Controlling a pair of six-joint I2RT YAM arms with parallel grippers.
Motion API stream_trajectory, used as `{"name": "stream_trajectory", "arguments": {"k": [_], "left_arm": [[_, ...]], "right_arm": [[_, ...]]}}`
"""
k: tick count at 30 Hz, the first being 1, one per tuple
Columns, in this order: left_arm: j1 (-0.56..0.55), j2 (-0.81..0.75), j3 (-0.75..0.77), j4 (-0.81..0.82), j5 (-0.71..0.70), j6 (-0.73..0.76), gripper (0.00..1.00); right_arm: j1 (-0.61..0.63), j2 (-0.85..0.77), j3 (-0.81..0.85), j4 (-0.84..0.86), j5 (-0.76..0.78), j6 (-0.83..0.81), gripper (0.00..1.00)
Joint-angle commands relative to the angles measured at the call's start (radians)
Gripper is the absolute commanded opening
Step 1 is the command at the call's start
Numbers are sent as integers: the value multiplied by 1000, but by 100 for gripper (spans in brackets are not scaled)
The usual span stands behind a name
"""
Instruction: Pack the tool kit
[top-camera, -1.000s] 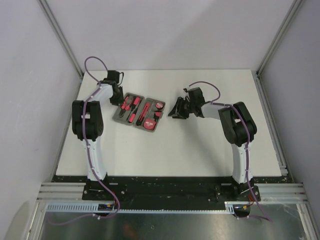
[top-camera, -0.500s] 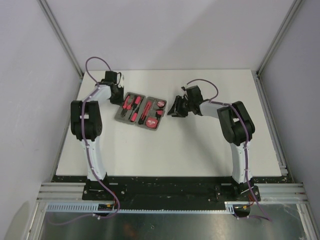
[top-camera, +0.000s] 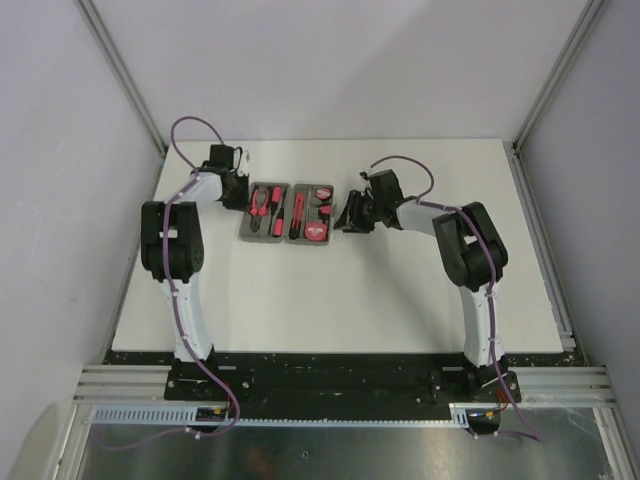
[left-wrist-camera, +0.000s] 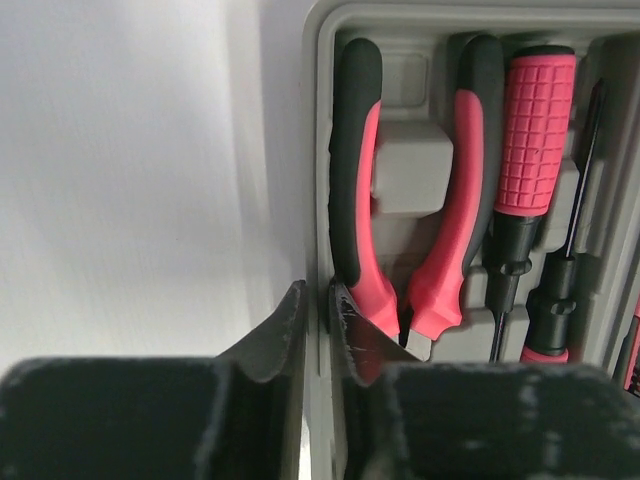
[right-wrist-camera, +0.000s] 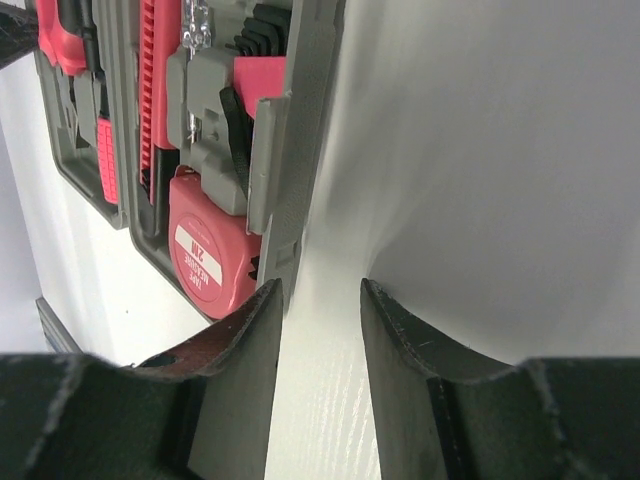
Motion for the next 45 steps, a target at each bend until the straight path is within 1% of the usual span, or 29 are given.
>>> {"name": "stream_trajectory", "arguments": {"k": [1, 2, 4, 8, 12, 18, 22, 25, 31, 34, 37, 40, 43, 45], "left_arm": [[1, 33, -50, -74, 10, -15, 9], [0, 32, -50, -75, 10, -19, 4], [-1, 19, -55, -75, 7, -23, 1], [-11, -41, -65, -75, -36, -34, 0], [-47, -121, -66, -84, -107, -48, 0], [-136, -200, -29, -154, -284, -79, 0], [-207, -232, 3, -212, -450, -89, 0], [-248, -238, 44, -264, -544, -94, 0], [-325, -205, 164, -368, -679, -100, 0], [-369, -149, 258, -449, -765, -99, 0], [-421, -99, 315, -499, -858, -97, 0], [-467, -62, 332, -521, -950, -110, 0], [-507, -30, 323, -534, -1059, -118, 0], [-528, -13, 309, -538, -1104, -126, 0]], "right_arm": [[9, 70, 42, -127, 105, -59, 43], [11, 76, 58, -142, 112, -67, 43], [17, 89, 90, -171, 129, -82, 43], [33, 113, 143, -208, 146, -102, 43], [53, 133, 187, -234, 139, -107, 43], [96, 156, 235, -260, 112, -103, 43], [125, 167, 246, -261, 86, -93, 43], [145, 170, 252, -259, 74, -80, 43], [180, 182, 267, -246, 34, -27, 43], [202, 193, 276, -239, 3, 29, 43], [219, 215, 291, -218, -28, 107, 43], [232, 242, 304, -174, -60, 191, 43], [239, 266, 310, -117, -89, 284, 43], [240, 280, 301, -68, -103, 350, 43]]}}
